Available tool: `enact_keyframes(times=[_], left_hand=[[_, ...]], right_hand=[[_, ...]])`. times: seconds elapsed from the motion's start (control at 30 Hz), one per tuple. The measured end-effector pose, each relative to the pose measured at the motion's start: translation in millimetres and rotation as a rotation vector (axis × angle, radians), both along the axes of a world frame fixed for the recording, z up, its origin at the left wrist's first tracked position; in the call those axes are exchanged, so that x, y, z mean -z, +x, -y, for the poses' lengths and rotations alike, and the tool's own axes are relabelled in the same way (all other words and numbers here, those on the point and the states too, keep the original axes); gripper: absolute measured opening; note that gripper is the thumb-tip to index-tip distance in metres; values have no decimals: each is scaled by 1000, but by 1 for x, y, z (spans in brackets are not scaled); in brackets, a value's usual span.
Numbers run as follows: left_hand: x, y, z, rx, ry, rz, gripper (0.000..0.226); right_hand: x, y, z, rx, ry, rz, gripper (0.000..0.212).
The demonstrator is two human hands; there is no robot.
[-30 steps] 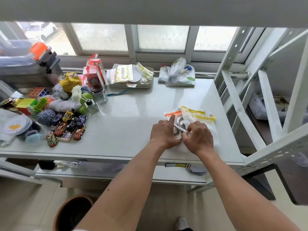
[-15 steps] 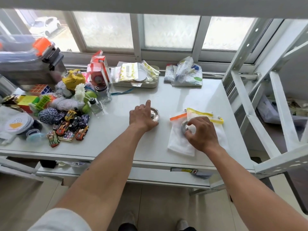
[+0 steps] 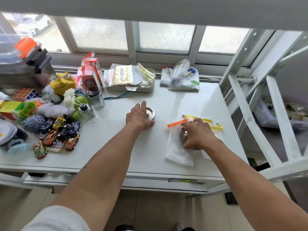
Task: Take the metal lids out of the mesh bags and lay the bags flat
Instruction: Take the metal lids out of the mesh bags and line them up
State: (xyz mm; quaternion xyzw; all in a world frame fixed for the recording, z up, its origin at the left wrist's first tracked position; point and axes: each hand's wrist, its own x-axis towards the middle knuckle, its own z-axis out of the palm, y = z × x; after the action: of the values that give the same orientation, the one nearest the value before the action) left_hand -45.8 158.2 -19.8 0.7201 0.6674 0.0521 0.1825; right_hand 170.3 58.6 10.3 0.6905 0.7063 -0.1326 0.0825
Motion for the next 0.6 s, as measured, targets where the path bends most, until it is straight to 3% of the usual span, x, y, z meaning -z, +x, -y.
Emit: enact_keyframes(times=[0.13,0.27,0.33,0.4,0.47,0.6], left_hand=[[3,-5,14,3,83,-30,91],[0,-15,27,-67,288,168,37],[-6,-18,30,-136,95,379,23],[-13,-21,32,-134,-242,612,19],[-17,-25,36,-120,-472,684,11],[-12,-41,43,-153,-532,665,15]], right_hand=[[-8,-3,-10,-42,44,40,51],[-17,-16,-22,-42,132,-34,40],[-20,-28,-26,-73,149,-112,54],[-22,-44,-28,-105,126,-228,78],[-19,-62,-26,-139,86,-312,90],[-7,-88,-19,-188,51,-330,98]])
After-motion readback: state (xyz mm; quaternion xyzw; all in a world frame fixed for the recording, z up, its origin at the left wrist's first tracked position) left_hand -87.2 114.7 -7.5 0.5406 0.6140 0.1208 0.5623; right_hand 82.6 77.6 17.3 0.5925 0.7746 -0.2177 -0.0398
